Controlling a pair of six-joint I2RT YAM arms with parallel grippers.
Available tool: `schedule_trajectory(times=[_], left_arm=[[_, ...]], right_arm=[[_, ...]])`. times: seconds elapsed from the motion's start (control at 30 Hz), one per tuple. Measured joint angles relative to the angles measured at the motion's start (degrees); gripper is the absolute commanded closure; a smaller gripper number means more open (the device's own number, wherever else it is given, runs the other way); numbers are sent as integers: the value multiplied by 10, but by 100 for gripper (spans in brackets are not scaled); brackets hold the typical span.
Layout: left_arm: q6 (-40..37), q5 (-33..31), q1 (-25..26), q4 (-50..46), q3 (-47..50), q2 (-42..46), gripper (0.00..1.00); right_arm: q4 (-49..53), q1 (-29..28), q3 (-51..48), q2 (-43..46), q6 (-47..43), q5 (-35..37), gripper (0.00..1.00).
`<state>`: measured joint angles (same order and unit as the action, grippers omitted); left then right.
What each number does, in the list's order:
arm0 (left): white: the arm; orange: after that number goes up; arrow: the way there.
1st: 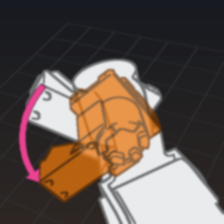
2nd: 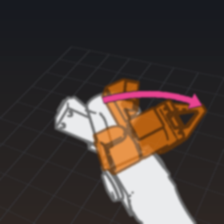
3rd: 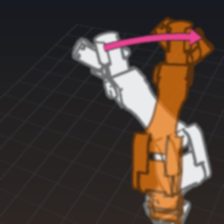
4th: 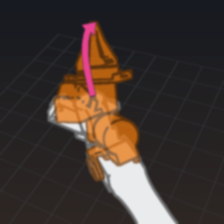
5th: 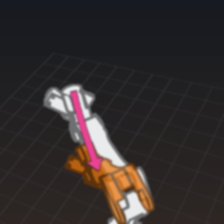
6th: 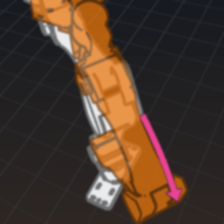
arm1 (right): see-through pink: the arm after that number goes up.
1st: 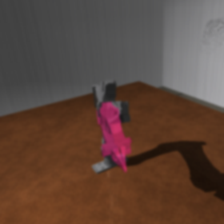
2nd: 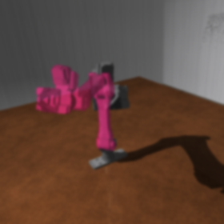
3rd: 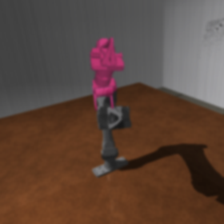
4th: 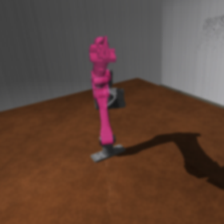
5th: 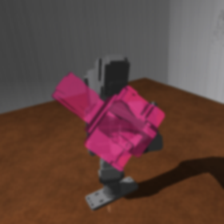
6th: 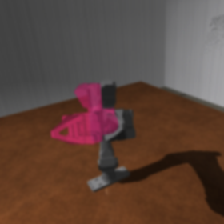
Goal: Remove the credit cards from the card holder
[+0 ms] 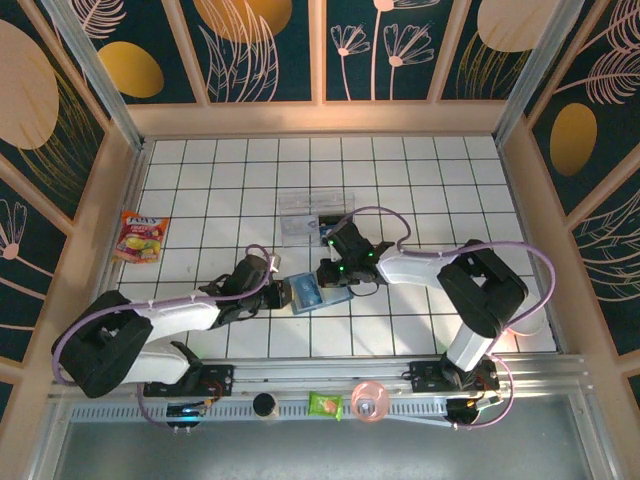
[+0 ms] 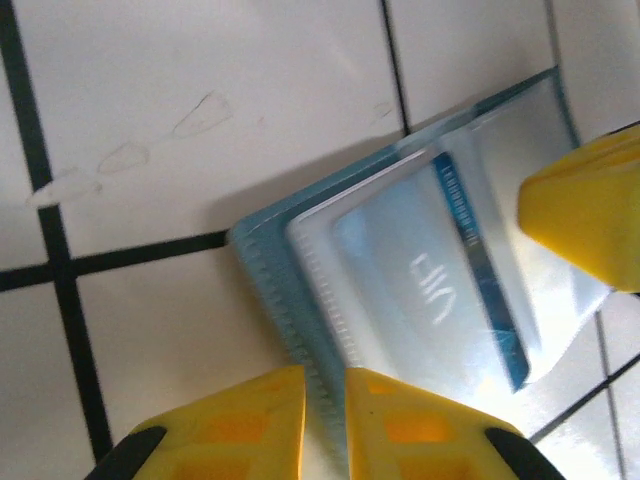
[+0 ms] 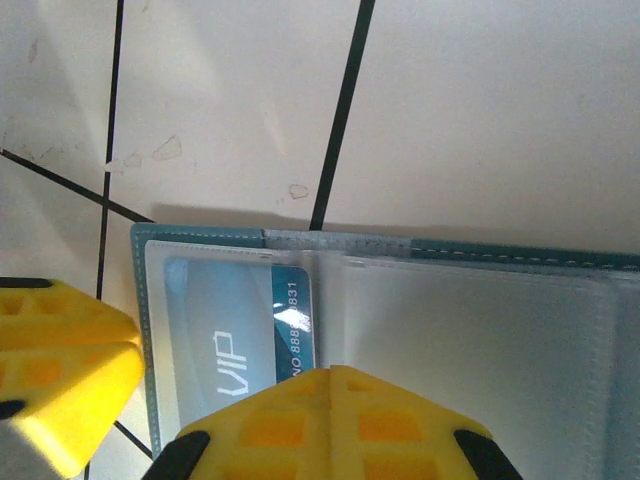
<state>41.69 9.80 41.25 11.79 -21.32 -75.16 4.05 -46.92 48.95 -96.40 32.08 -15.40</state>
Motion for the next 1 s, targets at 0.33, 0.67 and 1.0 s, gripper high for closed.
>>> schedule_trajectory(times=[0.33,0.67,1.0], left_arm=[[-18,3,0,-5,-44,20,94],[-20,1,3,-6,-36,-29,96],[-20,-11,4,7,-20,-46,100]], right_arm=[[-2,0,0,14,-2,-16,84],[-4,0,0,12,-2,-53,77],[-6,1,6,-12,-2,-62,77]])
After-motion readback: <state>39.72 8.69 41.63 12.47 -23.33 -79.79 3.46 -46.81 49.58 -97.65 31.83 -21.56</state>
